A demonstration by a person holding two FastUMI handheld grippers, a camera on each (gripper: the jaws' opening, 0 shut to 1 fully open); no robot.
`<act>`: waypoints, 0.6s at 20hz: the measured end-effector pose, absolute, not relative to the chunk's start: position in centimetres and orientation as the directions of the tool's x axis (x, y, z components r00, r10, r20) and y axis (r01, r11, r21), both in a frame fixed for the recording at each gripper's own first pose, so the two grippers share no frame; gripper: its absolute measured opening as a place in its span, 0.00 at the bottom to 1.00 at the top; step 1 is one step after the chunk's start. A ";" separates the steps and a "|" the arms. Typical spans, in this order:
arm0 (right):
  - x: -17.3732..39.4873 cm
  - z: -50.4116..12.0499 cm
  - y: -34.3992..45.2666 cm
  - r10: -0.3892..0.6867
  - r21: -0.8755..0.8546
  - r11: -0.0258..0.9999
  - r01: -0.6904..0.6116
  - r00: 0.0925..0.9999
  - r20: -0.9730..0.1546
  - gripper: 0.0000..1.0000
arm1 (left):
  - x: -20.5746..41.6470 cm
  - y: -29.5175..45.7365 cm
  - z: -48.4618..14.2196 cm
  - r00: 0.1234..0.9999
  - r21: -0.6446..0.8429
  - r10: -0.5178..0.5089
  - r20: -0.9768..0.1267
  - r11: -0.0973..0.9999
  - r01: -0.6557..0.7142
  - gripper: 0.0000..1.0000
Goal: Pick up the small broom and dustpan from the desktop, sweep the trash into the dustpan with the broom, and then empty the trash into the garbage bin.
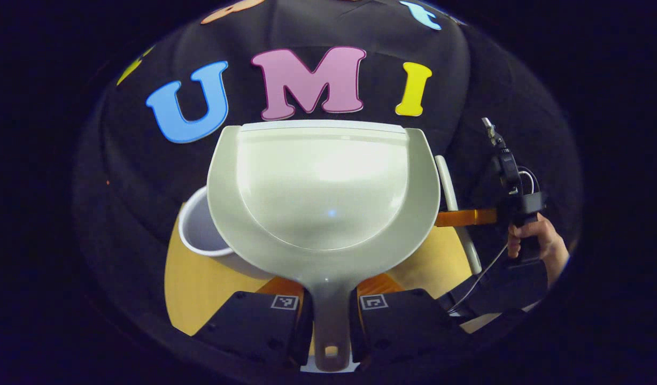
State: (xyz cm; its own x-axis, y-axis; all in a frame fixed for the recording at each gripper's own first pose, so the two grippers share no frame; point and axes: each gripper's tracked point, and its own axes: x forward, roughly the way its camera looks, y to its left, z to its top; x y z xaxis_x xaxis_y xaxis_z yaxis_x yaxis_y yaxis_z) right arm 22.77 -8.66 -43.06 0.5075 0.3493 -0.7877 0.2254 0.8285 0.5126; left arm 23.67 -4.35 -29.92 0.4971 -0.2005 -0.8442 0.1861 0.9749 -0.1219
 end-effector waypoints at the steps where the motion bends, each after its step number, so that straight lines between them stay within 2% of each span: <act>1: 22.6 -44.9 -8.2 0.321 0.477 0.840 0.260 0.471 -0.822 0.26 | 23.0 -6.1 -33.4 0.426 -0.181 -0.229 -0.875 0.972 0.151 0.25; 3: 20.8 -47.9 -6.8 0.294 0.412 0.865 0.287 0.376 -0.879 0.27 | 22.2 -8.6 -39.4 0.297 -0.235 -0.250 -0.922 0.968 0.086 0.26; 6: 18.5 -52.6 -4.3 0.272 0.332 0.901 0.280 0.231 -0.934 0.27 | 22.8 -8.6 -45.2 0.178 -0.108 -0.121 -0.977 0.991 0.082 0.26; 7: 17.7 -53.9 -3.7 0.275 0.322 0.903 0.284 0.192 -0.942 0.27 | 22.8 -9.4 -46.1 0.143 -0.078 -0.089 -0.986 0.994 0.077 0.26; 12: 15.8 -57.5 -2.4 0.210 0.219 0.944 0.246 0.062 -0.976 0.27 | 25.1 -10.6 -44.6 0.027 -0.105 -0.105 -0.994 0.994 0.007 0.26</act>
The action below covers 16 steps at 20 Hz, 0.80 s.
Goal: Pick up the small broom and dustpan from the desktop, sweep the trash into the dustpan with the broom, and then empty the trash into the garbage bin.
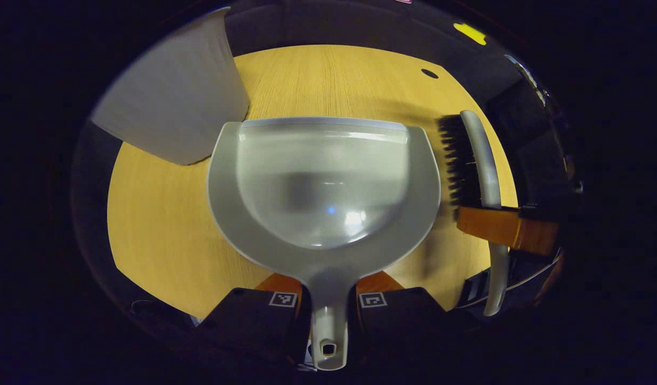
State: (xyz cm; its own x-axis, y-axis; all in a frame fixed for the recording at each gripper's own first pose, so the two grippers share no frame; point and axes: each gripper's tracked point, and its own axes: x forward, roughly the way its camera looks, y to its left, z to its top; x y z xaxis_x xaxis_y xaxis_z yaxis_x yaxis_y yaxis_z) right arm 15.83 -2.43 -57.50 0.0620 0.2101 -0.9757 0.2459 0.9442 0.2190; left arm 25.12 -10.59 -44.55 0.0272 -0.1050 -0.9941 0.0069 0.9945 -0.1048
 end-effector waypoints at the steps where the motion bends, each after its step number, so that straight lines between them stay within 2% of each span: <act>1: 15.5 -57.9 -2.4 0.197 0.203 0.948 0.244 0.048 -0.979 0.27 | 25.5 -10.6 -44.9 0.018 -0.106 -0.106 -0.994 0.994 -0.001 0.26; 4: 15.2 -58.6 -2.9 0.152 0.147 0.962 0.228 -0.002 -0.988 0.27 | 25.0 -10.4 -46.3 -0.063 -0.123 -0.126 -0.990 0.992 -0.036 0.26; 10: 14.6 -59.8 -3.3 0.114 0.096 0.973 0.210 -0.074 -0.991 0.27 | 24.7 -10.1 -47.0 -0.094 -0.116 -0.118 -0.989 0.993 -0.030 0.26; 13: 14.9 -60.0 -3.5 0.113 0.095 0.974 0.206 -0.076 -0.991 0.27 | 24.6 -10.1 -47.0 -0.110 -0.110 -0.112 -0.988 0.994 -0.027 0.26; 14: 14.7 -59.9 -3.4 0.118 0.098 0.972 0.212 -0.083 -0.989 0.20 | 24.7 -10.1 -47.1 -0.113 -0.108 -0.110 -0.987 0.994 -0.021 0.26; 15: 14.7 -60.1 -3.3 0.123 0.101 0.970 0.219 -0.088 -0.988 0.21 | 24.6 -10.2 -47.1 -0.122 -0.105 -0.107 -0.987 0.994 -0.021 0.27; 16: 14.7 -60.1 -3.2 0.126 0.102 0.969 0.226 -0.095 -0.987 0.29 | 24.6 -10.1 -47.1 -0.128 -0.102 -0.103 -0.986 0.995 -0.015 0.27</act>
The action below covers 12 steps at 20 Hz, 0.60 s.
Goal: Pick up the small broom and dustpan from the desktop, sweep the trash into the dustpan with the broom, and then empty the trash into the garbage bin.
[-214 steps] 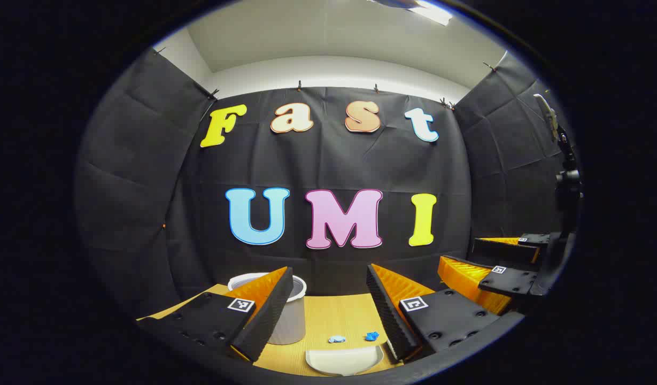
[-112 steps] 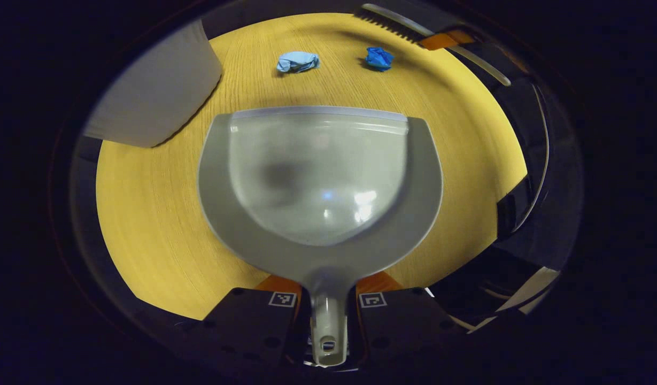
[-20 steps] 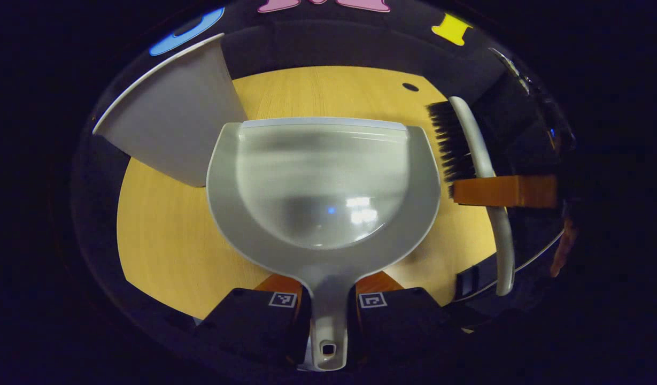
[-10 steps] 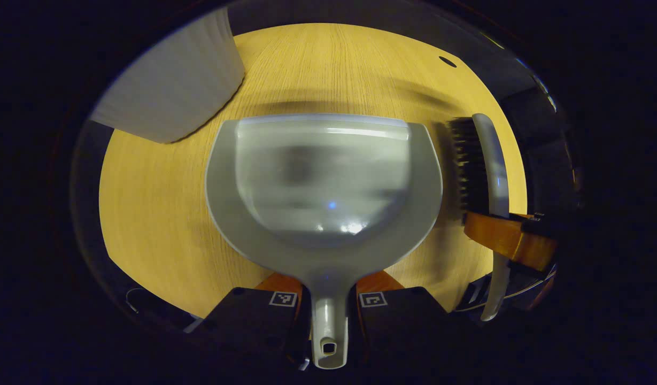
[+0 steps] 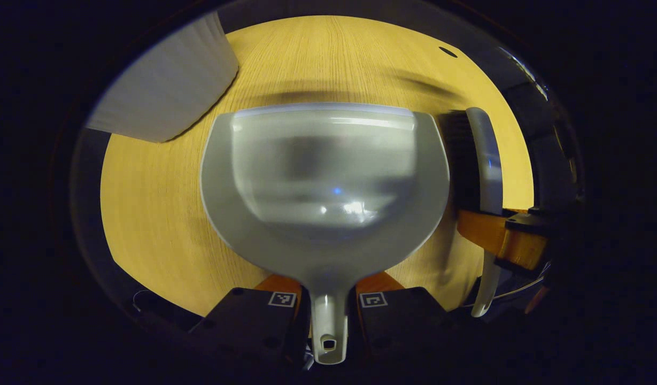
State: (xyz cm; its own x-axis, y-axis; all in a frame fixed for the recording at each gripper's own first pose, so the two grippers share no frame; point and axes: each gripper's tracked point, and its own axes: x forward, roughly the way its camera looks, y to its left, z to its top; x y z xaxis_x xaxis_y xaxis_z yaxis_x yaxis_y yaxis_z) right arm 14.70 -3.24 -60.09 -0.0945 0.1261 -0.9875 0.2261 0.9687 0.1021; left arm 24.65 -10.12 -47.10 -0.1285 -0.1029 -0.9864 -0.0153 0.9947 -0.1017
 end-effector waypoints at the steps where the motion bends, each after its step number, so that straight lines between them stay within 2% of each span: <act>1: 14.7 -60.0 -3.1 0.126 0.101 0.968 0.232 -0.097 -0.987 0.32 | 24.6 -10.1 -47.2 -0.136 -0.099 -0.099 -0.986 0.995 -0.012 0.29; 2: 14.5 -60.1 -3.1 0.122 0.096 0.968 0.233 -0.101 -0.987 0.32 | 24.6 -10.1 -47.2 -0.139 -0.094 -0.094 -0.986 0.996 -0.013 0.29; 3: 14.4 -60.0 -3.2 0.121 0.093 0.969 0.231 -0.108 -0.987 0.40 | 24.3 -10.0 -47.1 -0.146 -0.086 -0.088 -0.985 0.996 -0.019 0.30; 4: 14.2 -59.8 -3.3 0.121 0.093 0.970 0.225 -0.113 -0.986 0.36 | 24.0 -10.1 -47.2 -0.149 -0.088 -0.088 -0.985 0.996 -0.011 0.49; 6: 13.9 -59.1 -3.4 0.124 0.100 0.974 0.204 -0.109 -0.986 0.79 | 24.2 -10.5 -47.0 -0.102 -0.094 -0.093 -0.990 0.996 0.008 0.86; 7: 14.1 -58.9 -3.4 0.125 0.105 0.975 0.198 -0.090 -0.988 1.00 | 24.3 -10.7 -46.7 -0.076 -0.100 -0.099 -0.992 0.995 0.012 0.85; 12: 13.7 -56.9 -3.8 0.128 0.122 0.969 0.215 -0.016 -0.992 0.99 | 24.1 -11.1 -43.9 0.038 -0.102 -0.104 -0.994 0.994 0.050 0.85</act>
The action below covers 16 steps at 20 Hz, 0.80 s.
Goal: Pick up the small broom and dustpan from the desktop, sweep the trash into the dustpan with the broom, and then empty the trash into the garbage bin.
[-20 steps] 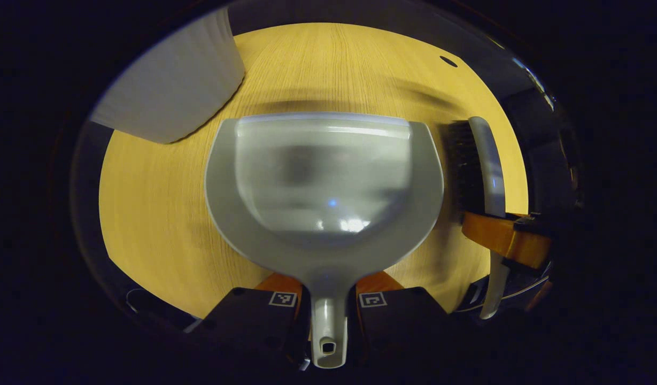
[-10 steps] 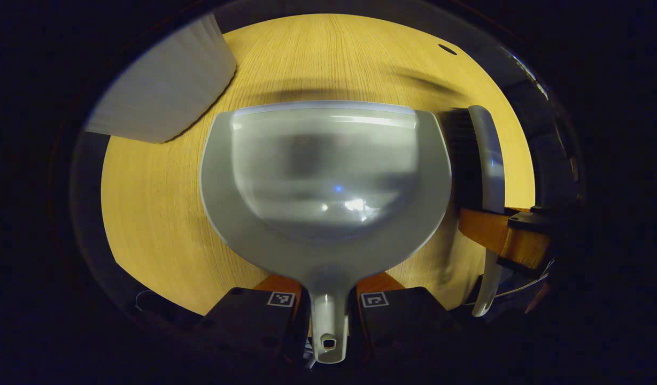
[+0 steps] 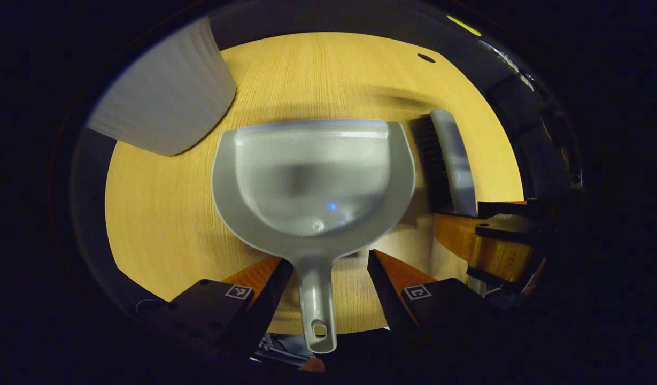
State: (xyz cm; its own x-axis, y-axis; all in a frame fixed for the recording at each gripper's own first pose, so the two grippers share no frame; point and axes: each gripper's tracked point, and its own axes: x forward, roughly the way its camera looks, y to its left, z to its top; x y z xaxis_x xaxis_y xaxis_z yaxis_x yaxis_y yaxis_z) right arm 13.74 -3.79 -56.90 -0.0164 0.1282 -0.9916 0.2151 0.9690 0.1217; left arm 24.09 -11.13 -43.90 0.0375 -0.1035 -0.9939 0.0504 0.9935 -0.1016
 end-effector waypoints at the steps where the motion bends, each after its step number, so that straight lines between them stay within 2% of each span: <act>1: 13.7 -56.2 -3.8 0.135 0.132 0.967 0.220 0.001 -0.991 0.99 | 24.0 -11.3 -43.1 0.067 -0.103 -0.107 -0.992 0.993 0.060 0.85; 4: 14.5 -53.0 -3.8 0.137 0.157 0.967 0.200 0.109 -0.985 0.99 | 23.9 -11.7 -39.9 0.190 -0.111 -0.125 -0.974 0.990 0.082 0.85; 7: 16.7 -48.1 -3.9 0.129 0.176 0.976 0.127 0.312 -0.941 0.99 | 24.7 -11.8 -34.4 0.390 -0.116 -0.144 -0.909 0.989 0.094 0.85; 9: 18.2 -43.3 -4.5 0.104 0.164 0.983 0.087 0.474 -0.875 0.99 | 25.4 -11.2 -30.5 0.540 -0.089 -0.133 -0.831 0.990 0.107 0.85; 12: 19.5 -36.7 -5.3 0.057 0.135 0.989 0.056 0.702 -0.710 0.98 | 25.1 -10.3 -26.7 0.740 -0.051 -0.110 -0.664 0.993 0.102 0.85; 16: 18.7 -28.5 -6.4 -0.035 0.088 0.993 0.078 0.910 -0.413 0.98 | 22.6 -10.3 -25.5 0.896 -0.068 -0.100 -0.432 0.995 0.079 0.84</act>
State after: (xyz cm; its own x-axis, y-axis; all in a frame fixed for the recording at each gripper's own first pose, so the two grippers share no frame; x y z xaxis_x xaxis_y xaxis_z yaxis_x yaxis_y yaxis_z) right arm 18.68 -6.36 -28.50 0.9100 -0.0346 -0.4133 0.0777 0.9931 0.0878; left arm 22.65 -10.34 -25.46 0.8962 -0.1003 -0.4321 0.0786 0.9946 -0.0677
